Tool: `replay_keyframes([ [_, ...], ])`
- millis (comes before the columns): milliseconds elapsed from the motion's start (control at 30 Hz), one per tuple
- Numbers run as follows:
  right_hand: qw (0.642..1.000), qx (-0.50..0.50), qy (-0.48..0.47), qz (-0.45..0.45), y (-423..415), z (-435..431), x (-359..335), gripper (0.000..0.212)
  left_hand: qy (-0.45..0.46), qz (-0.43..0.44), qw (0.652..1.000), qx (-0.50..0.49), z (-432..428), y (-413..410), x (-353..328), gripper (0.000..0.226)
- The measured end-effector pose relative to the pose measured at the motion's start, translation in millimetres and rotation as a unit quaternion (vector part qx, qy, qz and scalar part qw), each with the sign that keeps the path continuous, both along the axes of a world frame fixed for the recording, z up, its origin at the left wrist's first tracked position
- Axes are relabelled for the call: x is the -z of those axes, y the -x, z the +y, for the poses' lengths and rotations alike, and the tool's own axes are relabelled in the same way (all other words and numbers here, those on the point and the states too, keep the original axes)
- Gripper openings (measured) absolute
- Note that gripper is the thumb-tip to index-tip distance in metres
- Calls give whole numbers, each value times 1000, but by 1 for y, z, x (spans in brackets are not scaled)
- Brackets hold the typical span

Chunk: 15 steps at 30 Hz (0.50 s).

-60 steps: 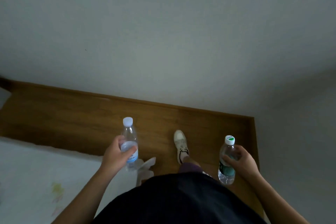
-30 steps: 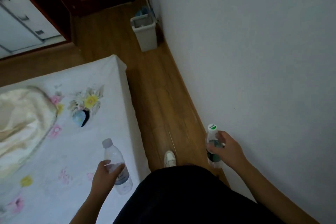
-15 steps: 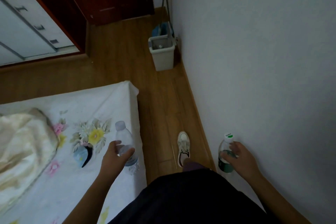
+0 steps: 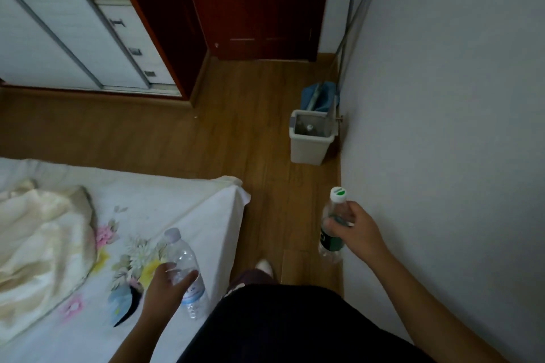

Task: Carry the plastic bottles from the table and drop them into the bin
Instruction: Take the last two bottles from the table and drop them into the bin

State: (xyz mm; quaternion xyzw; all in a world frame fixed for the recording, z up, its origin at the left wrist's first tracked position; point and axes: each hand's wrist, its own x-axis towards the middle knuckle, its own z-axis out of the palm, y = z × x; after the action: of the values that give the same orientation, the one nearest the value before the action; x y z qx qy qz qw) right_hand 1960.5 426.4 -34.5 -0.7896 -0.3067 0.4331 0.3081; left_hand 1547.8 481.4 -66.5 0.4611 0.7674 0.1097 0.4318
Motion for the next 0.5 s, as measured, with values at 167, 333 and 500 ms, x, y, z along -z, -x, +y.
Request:
replay_keyframes([
  [167, 999, -27, 21, -21, -25, 87, 10, 62, 18, -6, 999, -39, 69, -11, 20, 85],
  [333, 999, 9, 41, -31, -49, 140, 12, 42, 31, -2, 999, -11, 163, -37, 19, 85],
  [500, 997, 57, 44, -35, -75, 184, 20, 33, 19, 4, 994, 106, 278, -72, 12, 62],
])
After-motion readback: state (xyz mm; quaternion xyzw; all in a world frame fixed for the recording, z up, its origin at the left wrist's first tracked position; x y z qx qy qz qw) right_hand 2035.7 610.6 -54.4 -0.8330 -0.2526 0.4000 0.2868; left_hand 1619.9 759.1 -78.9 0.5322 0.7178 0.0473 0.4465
